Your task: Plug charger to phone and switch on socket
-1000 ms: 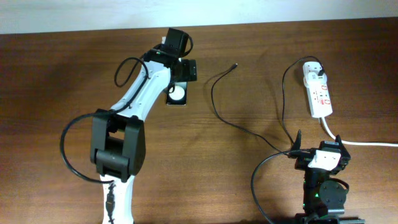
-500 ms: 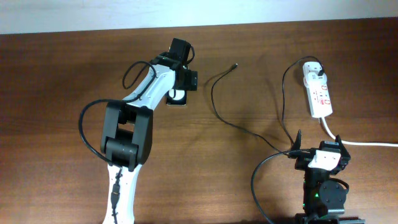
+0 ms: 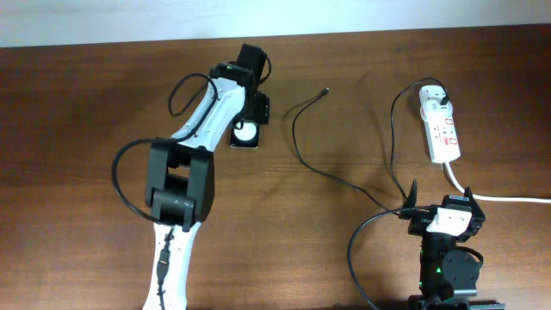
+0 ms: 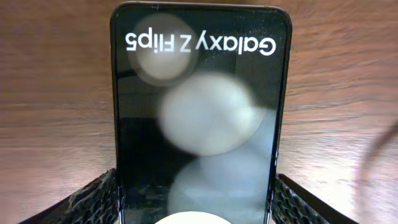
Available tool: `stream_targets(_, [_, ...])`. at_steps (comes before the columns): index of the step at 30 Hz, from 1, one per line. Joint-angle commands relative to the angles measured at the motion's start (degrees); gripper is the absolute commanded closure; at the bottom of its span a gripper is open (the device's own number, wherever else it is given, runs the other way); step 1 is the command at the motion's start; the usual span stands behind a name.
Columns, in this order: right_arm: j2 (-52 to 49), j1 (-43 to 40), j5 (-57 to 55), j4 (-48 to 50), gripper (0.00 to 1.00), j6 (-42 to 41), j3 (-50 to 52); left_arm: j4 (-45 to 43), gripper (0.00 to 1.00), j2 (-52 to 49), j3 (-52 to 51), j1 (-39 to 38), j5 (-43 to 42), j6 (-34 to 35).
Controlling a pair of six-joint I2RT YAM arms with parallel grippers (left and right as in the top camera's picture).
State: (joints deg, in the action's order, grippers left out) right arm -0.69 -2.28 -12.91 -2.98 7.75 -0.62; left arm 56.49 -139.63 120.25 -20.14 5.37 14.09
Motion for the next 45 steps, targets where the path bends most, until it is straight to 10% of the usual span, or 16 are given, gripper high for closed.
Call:
stream_targets(1, [0.4, -0.4, 0.3, -0.3, 0.01, 0.2, 0.3, 8.7, 0.36, 0.3, 11.0, 0.0, 0.0, -0.5])
stream_targets(12, [0.4, -0.4, 0.3, -0.3, 0.01, 0.2, 0.3, 39.9, 0.37, 0.3, 44.1, 0.0, 0.1, -0.9])
stream_targets(26, [0.4, -0.4, 0.3, -0.3, 0.01, 0.2, 0.3, 40.2, 0.40, 27.3, 43.8, -1.4, -7.7, -2.5])
stream_targets(36, [0.4, -0.4, 0.3, -0.3, 0.01, 0.2, 0.3, 39.6, 0.48, 58.4, -5.3, -1.9, -9.1, 4.7])
stream_targets(45, [0.4, -0.4, 0.3, -0.3, 0.01, 0.2, 0.3, 9.4, 0.45, 56.7, -37.8, -1.8, -24.4, 13.7])
